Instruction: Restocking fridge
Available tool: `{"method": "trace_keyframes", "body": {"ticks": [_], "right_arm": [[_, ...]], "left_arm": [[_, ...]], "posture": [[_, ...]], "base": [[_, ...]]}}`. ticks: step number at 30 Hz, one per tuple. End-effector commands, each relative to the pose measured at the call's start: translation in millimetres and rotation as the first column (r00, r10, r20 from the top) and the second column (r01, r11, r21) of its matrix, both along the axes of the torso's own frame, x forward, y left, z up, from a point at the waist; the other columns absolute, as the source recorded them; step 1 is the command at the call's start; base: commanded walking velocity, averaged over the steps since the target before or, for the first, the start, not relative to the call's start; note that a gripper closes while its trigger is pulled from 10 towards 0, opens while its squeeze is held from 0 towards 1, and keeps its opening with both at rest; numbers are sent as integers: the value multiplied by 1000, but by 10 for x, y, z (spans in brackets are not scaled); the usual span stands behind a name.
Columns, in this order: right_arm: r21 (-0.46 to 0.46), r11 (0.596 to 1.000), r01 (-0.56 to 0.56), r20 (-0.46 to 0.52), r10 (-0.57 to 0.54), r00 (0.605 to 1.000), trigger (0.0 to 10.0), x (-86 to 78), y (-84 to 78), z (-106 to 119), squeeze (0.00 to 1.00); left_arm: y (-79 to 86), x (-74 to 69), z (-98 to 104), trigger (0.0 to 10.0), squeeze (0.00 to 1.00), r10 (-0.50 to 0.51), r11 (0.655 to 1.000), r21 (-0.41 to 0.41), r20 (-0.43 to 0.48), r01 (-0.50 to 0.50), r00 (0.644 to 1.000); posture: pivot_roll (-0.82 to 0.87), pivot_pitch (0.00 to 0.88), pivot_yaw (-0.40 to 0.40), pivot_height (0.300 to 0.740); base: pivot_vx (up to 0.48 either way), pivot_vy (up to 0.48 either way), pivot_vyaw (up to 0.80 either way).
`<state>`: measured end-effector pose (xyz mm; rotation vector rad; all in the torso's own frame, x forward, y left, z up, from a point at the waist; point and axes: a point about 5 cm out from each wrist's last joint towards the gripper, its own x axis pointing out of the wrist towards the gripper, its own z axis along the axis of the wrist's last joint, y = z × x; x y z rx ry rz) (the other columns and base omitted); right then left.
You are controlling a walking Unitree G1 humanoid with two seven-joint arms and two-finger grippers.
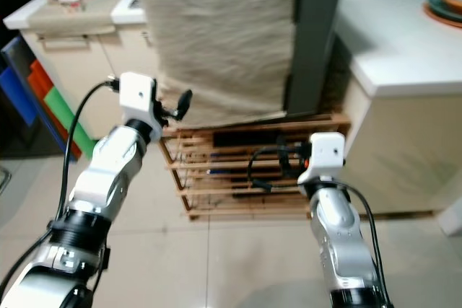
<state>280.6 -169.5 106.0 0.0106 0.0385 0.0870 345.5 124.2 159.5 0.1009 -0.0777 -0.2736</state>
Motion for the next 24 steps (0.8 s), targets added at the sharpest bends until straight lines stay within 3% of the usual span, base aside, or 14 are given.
{"method": "trace_keyframes", "body": {"ticks": [1,24], "right_arm": [[-18,1000,22,4,-22,1000,10000,9,-86,5,208],[-7,1000,10,31,-10,999,10000,16,-26,39,204]], "left_arm": [[-84,-16,67,10000,0,-37,999,-4,31,37,999],[-76,-26,20,10000,0,-47,999,5,13,47,999]], "posture": [[-166,0,90,740],[-166,0,90,740]], "base": [[0,0,0],[459,0,0]]}}
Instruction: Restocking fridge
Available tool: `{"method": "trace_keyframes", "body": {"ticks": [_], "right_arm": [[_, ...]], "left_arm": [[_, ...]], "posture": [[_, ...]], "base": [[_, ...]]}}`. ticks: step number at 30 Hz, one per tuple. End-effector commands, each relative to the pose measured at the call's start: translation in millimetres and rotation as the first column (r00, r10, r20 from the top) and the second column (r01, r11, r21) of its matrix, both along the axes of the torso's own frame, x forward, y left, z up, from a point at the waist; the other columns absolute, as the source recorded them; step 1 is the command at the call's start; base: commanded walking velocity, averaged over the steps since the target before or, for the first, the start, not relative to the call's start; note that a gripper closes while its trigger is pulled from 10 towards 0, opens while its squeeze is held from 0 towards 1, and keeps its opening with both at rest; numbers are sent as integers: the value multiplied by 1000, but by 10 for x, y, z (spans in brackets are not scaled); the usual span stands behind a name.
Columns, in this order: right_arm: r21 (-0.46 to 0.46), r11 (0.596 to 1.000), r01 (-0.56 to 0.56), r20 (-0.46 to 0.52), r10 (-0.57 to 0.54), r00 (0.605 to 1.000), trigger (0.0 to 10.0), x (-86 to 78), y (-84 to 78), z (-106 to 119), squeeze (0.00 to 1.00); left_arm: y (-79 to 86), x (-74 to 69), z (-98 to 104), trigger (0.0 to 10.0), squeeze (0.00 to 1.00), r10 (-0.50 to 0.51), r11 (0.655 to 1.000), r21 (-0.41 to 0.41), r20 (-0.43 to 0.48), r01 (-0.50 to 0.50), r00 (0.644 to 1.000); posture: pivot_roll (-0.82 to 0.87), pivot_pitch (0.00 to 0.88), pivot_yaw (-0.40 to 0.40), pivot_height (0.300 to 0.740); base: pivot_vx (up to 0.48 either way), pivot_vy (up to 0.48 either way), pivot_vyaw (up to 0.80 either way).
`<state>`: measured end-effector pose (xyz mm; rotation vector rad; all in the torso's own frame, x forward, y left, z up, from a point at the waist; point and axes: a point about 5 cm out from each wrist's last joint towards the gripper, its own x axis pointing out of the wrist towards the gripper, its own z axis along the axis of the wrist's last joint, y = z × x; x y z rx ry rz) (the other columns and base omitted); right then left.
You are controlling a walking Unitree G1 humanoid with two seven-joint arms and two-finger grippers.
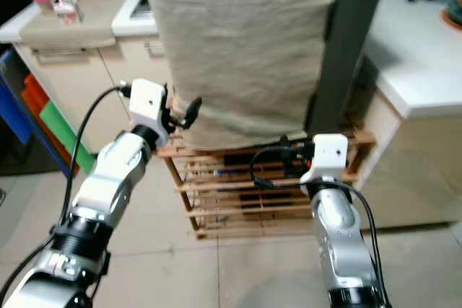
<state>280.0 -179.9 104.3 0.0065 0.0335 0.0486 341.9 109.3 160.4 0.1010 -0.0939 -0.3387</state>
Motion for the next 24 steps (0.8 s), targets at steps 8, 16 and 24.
{"method": "trace_keyframes", "body": {"ticks": [8,16,24], "right_arm": [[-2,1000,-31,25,31,999,10000,26,78,53,208],[-3,999,-39,20,39,999,10000,26,96,41,208],[-5,999,-42,22,42,999,10000,33,96,45,204]], "left_arm": [[70,10,78,10000,0,23,1000,-15,36,-22,999],[134,35,94,10000,0,56,998,-12,35,-56,998],[126,21,101,10000,0,39,999,5,47,-40,998]], "posture": [[-164,0,91,740],[-162,0,90,740],[-159,0,90,740]], "base": [[360,0,0],[0,0,0],[0,0,0]]}}
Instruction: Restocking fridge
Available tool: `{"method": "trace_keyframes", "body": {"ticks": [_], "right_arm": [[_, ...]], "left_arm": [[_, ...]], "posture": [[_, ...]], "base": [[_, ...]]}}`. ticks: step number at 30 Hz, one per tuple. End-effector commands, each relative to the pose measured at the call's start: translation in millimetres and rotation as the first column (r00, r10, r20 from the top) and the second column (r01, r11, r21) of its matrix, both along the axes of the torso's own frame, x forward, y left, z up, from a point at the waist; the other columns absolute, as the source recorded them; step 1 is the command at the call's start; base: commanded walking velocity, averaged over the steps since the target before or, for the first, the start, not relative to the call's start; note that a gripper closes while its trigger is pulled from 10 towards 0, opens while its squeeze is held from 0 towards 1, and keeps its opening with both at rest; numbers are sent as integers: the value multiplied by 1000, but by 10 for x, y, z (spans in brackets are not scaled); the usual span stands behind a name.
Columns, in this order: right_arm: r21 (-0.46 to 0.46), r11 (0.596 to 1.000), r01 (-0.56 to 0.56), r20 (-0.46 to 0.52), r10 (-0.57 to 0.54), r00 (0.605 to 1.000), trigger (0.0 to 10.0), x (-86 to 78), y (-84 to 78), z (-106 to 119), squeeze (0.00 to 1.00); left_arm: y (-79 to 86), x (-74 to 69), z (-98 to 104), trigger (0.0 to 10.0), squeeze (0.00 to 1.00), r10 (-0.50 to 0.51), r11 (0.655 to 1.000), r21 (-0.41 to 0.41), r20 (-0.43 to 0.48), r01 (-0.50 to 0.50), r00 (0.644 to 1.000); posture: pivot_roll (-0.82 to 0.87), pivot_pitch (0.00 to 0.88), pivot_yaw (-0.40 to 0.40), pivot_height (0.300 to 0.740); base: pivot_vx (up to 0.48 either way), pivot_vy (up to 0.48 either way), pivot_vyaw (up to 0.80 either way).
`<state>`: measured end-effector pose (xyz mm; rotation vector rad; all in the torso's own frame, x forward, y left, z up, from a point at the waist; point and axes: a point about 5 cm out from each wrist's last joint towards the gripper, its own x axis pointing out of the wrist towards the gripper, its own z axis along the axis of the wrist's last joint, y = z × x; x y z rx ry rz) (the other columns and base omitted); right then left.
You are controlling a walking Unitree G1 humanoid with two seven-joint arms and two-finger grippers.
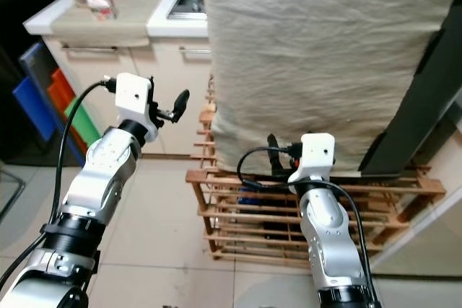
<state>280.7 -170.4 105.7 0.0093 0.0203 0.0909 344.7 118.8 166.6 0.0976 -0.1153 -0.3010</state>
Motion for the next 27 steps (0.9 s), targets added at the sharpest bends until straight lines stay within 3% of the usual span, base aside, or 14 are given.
{"method": "trace_keyframes", "body": {"ticks": [1,5,7,19,27], "right_arm": [[-8,1000,2,9,-2,1000,10000,26,-3,30,208],[-7,1000,7,11,-7,1000,10000,21,-19,30,212],[-6,1000,20,12,-20,1000,10000,11,-53,25,208],[-15,999,46,25,-46,999,10000,-13,-160,24,212],[5,993,117,66,-117,991,10000,-11,-339,119,216]], "left_arm": [[36,-12,39,10000,0,0,1000,18,28,-1,1000],[57,-27,35,10000,0,-17,1000,0,24,17,1000],[85,-57,32,10000,0,-44,997,-64,16,45,999],[45,-114,-2,10000,0,-84,989,-120,0,83,996],[185,-151,-124,10000,0,-69,992,-112,-47,64,996]], "posture": [[-159,0,93,740],[-159,0,94,740],[-157,0,95,740],[-141,0,94,740],[-143,0,95,740]], "base": [[0,0,0],[0,0,0],[0,472,0],[0,464,0],[0,477,-786]]}}
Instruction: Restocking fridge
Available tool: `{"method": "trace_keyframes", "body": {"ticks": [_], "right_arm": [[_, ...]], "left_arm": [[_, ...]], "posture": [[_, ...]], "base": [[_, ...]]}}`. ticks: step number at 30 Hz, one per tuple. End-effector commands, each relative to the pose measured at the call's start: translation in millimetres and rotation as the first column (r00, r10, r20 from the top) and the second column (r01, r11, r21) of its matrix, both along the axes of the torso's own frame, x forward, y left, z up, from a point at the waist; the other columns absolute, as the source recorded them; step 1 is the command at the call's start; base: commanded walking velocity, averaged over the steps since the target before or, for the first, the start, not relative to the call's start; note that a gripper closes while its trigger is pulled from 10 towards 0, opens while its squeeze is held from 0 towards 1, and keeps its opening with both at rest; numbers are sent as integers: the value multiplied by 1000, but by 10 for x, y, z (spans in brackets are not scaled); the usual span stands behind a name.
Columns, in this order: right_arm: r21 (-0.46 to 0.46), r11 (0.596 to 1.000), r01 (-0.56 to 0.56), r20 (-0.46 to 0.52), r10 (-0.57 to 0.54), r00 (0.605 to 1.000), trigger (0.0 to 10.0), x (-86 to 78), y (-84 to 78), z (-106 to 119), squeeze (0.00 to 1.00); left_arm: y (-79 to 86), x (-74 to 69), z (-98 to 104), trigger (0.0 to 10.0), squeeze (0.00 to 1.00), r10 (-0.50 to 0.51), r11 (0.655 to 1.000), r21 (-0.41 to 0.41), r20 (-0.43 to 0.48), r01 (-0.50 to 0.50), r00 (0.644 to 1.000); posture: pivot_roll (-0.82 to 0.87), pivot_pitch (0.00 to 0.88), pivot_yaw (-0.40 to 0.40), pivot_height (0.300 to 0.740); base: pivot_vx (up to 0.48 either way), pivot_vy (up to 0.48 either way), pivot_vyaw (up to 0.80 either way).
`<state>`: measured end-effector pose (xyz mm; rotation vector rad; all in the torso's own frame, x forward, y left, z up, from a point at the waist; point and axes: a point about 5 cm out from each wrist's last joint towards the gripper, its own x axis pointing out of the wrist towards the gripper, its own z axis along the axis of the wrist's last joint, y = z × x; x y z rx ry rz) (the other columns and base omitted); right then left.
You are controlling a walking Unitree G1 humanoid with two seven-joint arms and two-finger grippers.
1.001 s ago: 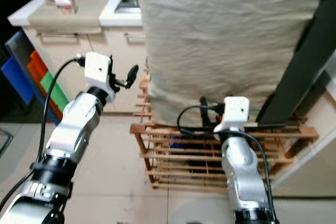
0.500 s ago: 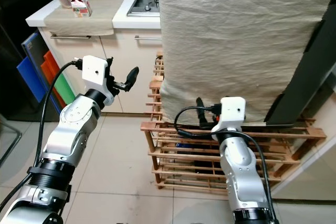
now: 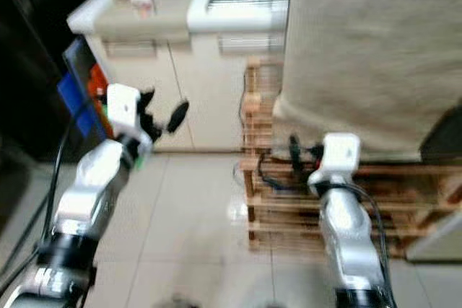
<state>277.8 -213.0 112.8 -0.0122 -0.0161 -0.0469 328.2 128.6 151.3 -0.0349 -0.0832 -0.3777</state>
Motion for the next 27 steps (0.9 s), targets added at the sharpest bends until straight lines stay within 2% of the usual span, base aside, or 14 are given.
{"method": "trace_keyframes", "body": {"ticks": [1,3,5,11,19,21,24,27], "right_arm": [[20,1000,8,52,-9,999,10000,21,54,90,224],[19,999,28,64,-29,998,10000,24,34,115,224],[10,999,41,80,-42,996,10000,24,23,153,235],[-8,999,44,64,-43,997,10000,-1,23,120,251],[-25,1000,5,57,-4,998,10000,29,129,107,251],[-32,999,-11,47,13,999,10000,30,162,81,247],[-45,997,-57,3,57,998,10000,-12,244,-16,255],[-50,996,-74,-14,73,997,10000,-29,256,-46,259]], "left_arm": [[113,4,-39,10000,0,18,1000,8,-28,-18,999],[131,-2,-93,10000,0,23,1000,1,-53,-23,998],[223,-31,-232,10000,0,73,997,-4,-108,-74,991],[367,-133,-438,10000,0,182,983,3,-196,-185,964],[276,-111,-352,10000,0,170,985,-9,-143,-173,975],[295,-115,-350,10000,0,176,983,-23,-141,-181,974],[437,-223,-483,10000,0,240,969,-4,-187,-246,953],[450,-274,-543,10000,0,260,964,1,-211,-266,942]], "posture": [[-143,0,92,740],[-143,0,92,740],[-145,0,91,740],[-138,0,78,740],[-132,0,69,740],[-132,0,66,740],[-125,0,34,740],[-119,0,14,740]], "base": [[0,480,-781],[0,480,-781],[0,0,-781],[0,0,-781],[0,0,-781],[0,0,-781],[0,0,-792],[0,0,-800]]}}
